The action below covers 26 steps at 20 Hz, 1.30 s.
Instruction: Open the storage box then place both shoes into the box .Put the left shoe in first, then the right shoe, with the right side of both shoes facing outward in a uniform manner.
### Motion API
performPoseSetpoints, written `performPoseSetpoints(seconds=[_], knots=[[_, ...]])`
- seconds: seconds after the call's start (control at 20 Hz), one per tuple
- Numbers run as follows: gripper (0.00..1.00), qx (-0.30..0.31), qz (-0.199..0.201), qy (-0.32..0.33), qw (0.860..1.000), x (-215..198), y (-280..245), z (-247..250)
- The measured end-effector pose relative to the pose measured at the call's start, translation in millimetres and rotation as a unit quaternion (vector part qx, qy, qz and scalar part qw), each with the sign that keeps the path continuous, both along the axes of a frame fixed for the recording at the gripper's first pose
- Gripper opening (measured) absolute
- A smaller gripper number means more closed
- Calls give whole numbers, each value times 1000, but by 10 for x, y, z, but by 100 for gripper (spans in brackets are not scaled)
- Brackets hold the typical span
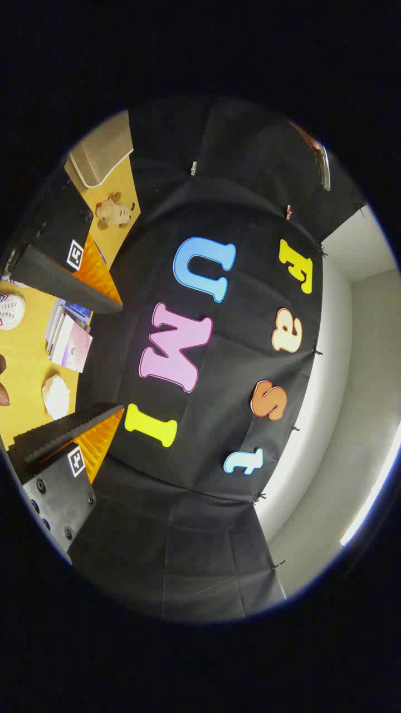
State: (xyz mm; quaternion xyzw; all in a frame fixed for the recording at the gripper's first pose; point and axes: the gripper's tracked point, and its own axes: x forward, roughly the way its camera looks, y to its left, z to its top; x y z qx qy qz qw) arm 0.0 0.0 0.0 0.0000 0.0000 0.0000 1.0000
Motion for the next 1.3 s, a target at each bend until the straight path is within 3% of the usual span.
performPoseSetpoints(seconds=[0.55,0.85,1.1,1.3], knots=[[98,14,3,24,1000,-78,-1,-153],[98,23,30,20,999,-116,157,-138],[98,58,115,29,991,-106,615,-136],[98,90,224,58,969,-148,1255,-214]])
